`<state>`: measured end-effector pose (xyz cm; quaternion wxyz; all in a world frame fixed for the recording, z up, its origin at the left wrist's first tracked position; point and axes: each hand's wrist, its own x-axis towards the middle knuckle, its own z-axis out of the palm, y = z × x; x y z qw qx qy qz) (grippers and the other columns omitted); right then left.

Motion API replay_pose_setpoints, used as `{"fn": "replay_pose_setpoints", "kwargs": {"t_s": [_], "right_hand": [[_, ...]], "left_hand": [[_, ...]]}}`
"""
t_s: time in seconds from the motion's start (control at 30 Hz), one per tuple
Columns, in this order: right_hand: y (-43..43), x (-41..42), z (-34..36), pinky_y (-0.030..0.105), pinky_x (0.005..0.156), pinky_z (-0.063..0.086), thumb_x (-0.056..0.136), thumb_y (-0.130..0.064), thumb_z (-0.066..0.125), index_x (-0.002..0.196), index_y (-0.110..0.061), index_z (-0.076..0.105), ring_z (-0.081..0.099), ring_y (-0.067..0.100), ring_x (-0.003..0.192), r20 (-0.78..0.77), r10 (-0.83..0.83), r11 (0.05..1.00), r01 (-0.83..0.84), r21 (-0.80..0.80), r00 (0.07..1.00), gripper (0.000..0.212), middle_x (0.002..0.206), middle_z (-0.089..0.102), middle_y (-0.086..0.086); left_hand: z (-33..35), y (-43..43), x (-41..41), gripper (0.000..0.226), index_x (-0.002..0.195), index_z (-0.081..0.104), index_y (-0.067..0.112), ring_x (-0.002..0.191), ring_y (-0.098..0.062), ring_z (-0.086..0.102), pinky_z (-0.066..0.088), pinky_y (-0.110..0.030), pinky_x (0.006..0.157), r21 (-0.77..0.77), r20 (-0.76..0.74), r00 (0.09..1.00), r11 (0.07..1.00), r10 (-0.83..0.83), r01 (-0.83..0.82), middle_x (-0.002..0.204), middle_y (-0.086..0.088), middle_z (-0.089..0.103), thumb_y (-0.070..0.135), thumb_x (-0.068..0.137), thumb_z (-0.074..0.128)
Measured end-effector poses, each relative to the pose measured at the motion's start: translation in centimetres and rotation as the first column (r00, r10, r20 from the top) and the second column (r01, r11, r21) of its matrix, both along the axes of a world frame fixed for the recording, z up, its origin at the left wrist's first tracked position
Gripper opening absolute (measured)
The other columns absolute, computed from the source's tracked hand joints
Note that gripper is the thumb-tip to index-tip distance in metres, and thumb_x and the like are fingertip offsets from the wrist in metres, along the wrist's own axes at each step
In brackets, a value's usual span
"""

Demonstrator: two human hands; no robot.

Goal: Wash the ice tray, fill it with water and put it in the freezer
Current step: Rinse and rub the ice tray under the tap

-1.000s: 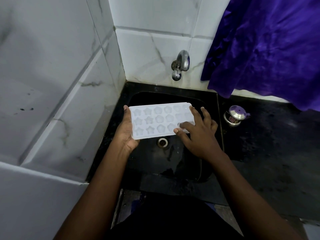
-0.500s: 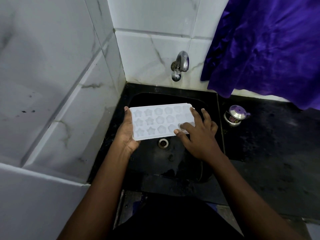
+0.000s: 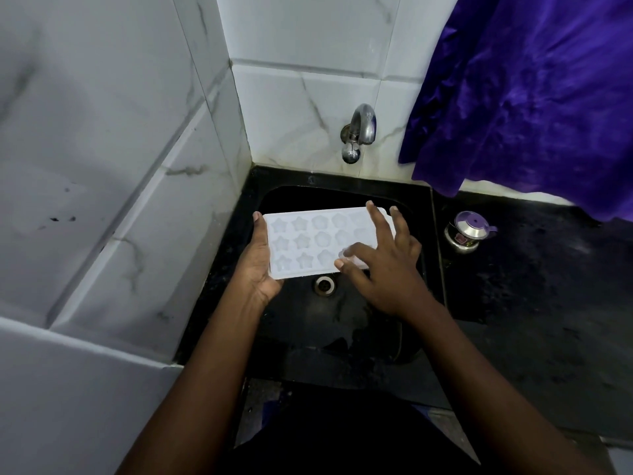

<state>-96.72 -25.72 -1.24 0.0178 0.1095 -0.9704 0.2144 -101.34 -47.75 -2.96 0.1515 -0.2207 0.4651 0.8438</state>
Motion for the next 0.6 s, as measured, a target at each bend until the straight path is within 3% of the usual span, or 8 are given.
{"fn": "replay_pose_setpoints", "kwargs": {"t_s": [0.13,0.3,0.4,0.6], "right_hand": [[-0.07,0.03,0.11,0.060,0.119,0.007,0.097,-0.071,0.040,0.125,-0.039,0.071,-0.027,0.024,0.157,0.053,0.052,0.997,-0.055,0.061,0.997,0.052,0.176,-0.007,-0.003],[0.05,0.16,-0.16,0.056,0.119,0.006,0.101,-0.065,0.048,0.125,-0.040,0.069,-0.024,0.024,0.158,0.037,0.019,0.999,-0.020,0.042,0.999,0.041,0.176,-0.003,-0.001],[0.05,0.15,-0.28,0.057,0.118,0.008,0.099,-0.069,0.043,0.126,-0.041,0.069,-0.024,0.025,0.158,0.042,0.043,0.997,-0.045,0.067,0.998,0.047,0.176,-0.002,-0.001],[0.09,0.29,-0.48,0.059,0.118,0.010,0.099,-0.070,0.042,0.132,-0.042,0.064,-0.021,0.027,0.159,0.049,0.034,0.997,-0.037,0.069,0.998,0.049,0.176,0.000,-0.001]], "left_hand": [[0.24,0.00,-0.07,0.079,0.130,0.069,0.016,0.101,-0.029,0.080,0.063,-0.045,0.079,-0.012,-0.003,1.000,1.000,0.002,-0.002,0.115,-0.011,0.081,0.075,0.104,0.024],[0.28,0.02,-0.01,0.079,0.133,0.068,0.015,0.104,-0.031,0.080,0.065,-0.047,0.078,-0.012,0.000,1.000,1.000,0.006,-0.006,0.120,-0.013,0.080,0.076,0.103,0.027],[0.30,0.04,-0.06,0.080,0.133,0.068,0.015,0.104,-0.031,0.080,0.061,-0.050,0.087,-0.021,0.004,1.000,1.000,0.010,-0.010,0.119,-0.013,0.080,0.076,0.103,0.027],[0.39,0.04,-0.03,0.078,0.127,0.070,0.016,0.102,-0.031,0.080,0.061,-0.050,0.087,-0.010,0.013,1.000,1.000,0.024,-0.024,0.119,-0.013,0.080,0.076,0.103,0.026]]}}
